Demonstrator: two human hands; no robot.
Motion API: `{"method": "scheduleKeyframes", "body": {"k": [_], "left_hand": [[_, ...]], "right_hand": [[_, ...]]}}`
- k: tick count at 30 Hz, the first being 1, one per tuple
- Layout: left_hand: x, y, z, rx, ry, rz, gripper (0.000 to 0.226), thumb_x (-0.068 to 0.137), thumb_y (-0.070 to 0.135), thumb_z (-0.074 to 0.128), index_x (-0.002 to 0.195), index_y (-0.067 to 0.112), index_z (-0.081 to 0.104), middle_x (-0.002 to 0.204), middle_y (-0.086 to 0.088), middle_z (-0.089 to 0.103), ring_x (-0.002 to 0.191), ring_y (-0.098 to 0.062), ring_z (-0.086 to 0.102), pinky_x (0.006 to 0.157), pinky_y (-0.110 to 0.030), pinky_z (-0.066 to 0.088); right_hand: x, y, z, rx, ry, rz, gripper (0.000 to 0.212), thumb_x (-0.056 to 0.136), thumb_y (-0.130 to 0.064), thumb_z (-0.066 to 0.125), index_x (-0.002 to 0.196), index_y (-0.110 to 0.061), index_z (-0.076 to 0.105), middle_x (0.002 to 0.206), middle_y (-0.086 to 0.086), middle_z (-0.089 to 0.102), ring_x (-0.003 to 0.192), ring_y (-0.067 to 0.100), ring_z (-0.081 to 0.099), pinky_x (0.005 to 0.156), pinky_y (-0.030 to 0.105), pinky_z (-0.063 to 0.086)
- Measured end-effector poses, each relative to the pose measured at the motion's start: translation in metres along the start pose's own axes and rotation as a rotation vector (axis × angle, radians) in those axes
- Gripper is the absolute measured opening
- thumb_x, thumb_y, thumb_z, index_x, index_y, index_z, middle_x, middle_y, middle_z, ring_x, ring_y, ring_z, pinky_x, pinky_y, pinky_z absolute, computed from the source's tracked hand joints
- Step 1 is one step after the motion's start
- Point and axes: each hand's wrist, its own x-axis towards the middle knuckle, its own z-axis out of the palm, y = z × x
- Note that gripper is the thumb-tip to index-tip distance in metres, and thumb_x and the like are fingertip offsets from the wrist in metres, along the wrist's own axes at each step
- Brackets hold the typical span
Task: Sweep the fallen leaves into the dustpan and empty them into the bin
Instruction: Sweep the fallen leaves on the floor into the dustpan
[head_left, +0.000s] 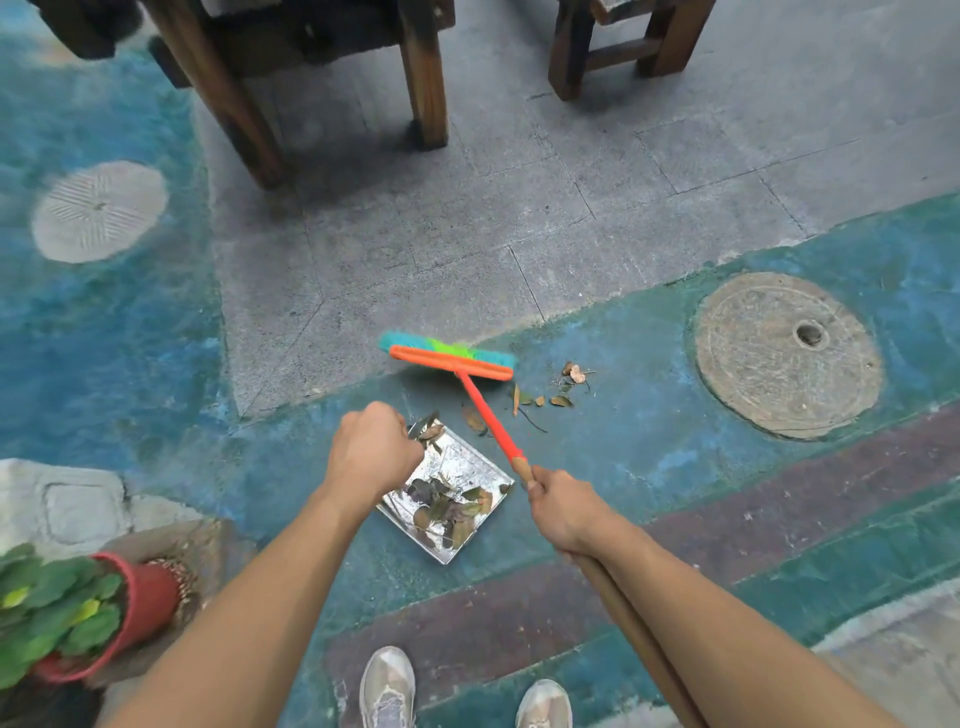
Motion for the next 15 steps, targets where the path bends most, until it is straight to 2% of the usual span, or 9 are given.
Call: {"method": "scheduleKeyframes", "body": {"k": [3, 5, 8, 10, 11, 12, 13, 14, 15], "left_hand": [[0.005, 0.008, -0.004, -0.021, -0.006, 0.0, 0.021, 0.073, 0.008, 0.054, 0.053, 0.01, 0.048, 0.06, -0.017, 0.052, 0.075, -0.04, 0.051, 0.065, -0.036, 0.043], [0.009, 0.009, -0.005, -0.027, -0.017, -0.014, 0.015, 0.074, 0.009, 0.054, 0.059, 0.008, 0.056, 0.059, -0.013, 0.051, 0.073, -0.039, 0.052, 0.063, -0.034, 0.04], [0.015, 0.01, -0.007, -0.043, -0.04, -0.022, 0.011, 0.069, 0.004, 0.053, 0.058, 0.004, 0.056, 0.056, -0.013, 0.049, 0.07, -0.038, 0.051, 0.06, -0.033, 0.038], [0.017, 0.01, -0.01, -0.06, -0.04, -0.017, 0.011, 0.072, 0.005, 0.053, 0.061, 0.003, 0.057, 0.063, -0.016, 0.055, 0.075, -0.04, 0.055, 0.062, -0.034, 0.041], [0.017, 0.01, -0.011, -0.064, -0.039, -0.007, 0.011, 0.074, 0.007, 0.053, 0.064, 0.003, 0.058, 0.07, -0.018, 0.058, 0.081, -0.041, 0.057, 0.065, -0.036, 0.044], [0.016, 0.01, -0.011, -0.065, -0.046, 0.004, 0.011, 0.075, 0.008, 0.053, 0.065, 0.004, 0.058, 0.074, -0.02, 0.059, 0.085, -0.042, 0.058, 0.069, -0.038, 0.046], [0.015, 0.009, -0.011, -0.062, -0.06, 0.018, 0.012, 0.074, 0.007, 0.052, 0.063, 0.005, 0.054, 0.073, -0.02, 0.058, 0.086, -0.042, 0.059, 0.07, -0.039, 0.047], [0.014, 0.008, -0.01, -0.053, -0.078, 0.033, 0.013, 0.072, 0.006, 0.051, 0.059, 0.006, 0.05, 0.067, -0.019, 0.054, 0.083, -0.042, 0.058, 0.068, -0.038, 0.047], [0.012, 0.007, -0.009, -0.039, -0.093, 0.052, 0.015, 0.07, 0.005, 0.05, 0.055, 0.007, 0.046, 0.06, -0.016, 0.05, 0.078, -0.041, 0.055, 0.064, -0.037, 0.045]], "right_hand": [[-0.032, 0.011, 0.034, 0.105, -0.083, 0.061, 0.03, 0.101, -0.031, 0.031, 0.121, -0.026, 0.052, 0.082, 0.005, 0.058, 0.047, 0.019, 0.054, 0.033, 0.024, 0.042], [-0.071, 0.021, 0.05, 0.228, -0.129, 0.1, 0.03, 0.101, -0.032, 0.034, 0.124, -0.037, 0.052, 0.078, -0.004, 0.059, 0.044, 0.008, 0.052, 0.032, 0.017, 0.037], [-0.125, 0.039, 0.055, 0.403, -0.143, 0.061, 0.037, 0.1, -0.033, 0.04, 0.127, -0.053, 0.055, 0.093, -0.021, 0.061, 0.059, -0.011, 0.053, 0.057, 0.009, 0.039], [-0.151, 0.048, 0.048, 0.447, -0.155, -0.023, 0.042, 0.101, -0.027, 0.041, 0.126, -0.059, 0.052, 0.119, -0.03, 0.06, 0.101, -0.018, 0.055, 0.091, 0.006, 0.038], [-0.16, 0.052, 0.044, 0.468, -0.147, -0.059, 0.045, 0.102, -0.023, 0.041, 0.13, -0.056, 0.051, 0.13, -0.031, 0.055, 0.118, -0.013, 0.051, 0.105, 0.011, 0.031], [-0.168, 0.052, 0.037, 0.484, -0.13, -0.077, 0.047, 0.102, -0.02, 0.041, 0.133, -0.054, 0.05, 0.132, -0.03, 0.056, 0.121, -0.009, 0.052, 0.108, 0.015, 0.03], [-0.173, 0.05, 0.028, 0.493, -0.109, -0.073, 0.048, 0.103, -0.018, 0.04, 0.132, -0.055, 0.05, 0.121, -0.026, 0.063, 0.106, -0.004, 0.061, 0.1, 0.016, 0.037], [-0.174, 0.048, 0.019, 0.484, -0.086, -0.053, 0.049, 0.104, -0.018, 0.038, 0.129, -0.057, 0.052, 0.095, -0.021, 0.07, 0.077, 0.0, 0.062, 0.079, 0.016, 0.043], [-0.171, 0.046, 0.009, 0.479, -0.058, -0.013, 0.047, 0.104, -0.02, 0.037, 0.127, -0.057, 0.053, 0.067, -0.016, 0.061, 0.053, 0.005, 0.049, 0.058, 0.018, 0.038]]}}
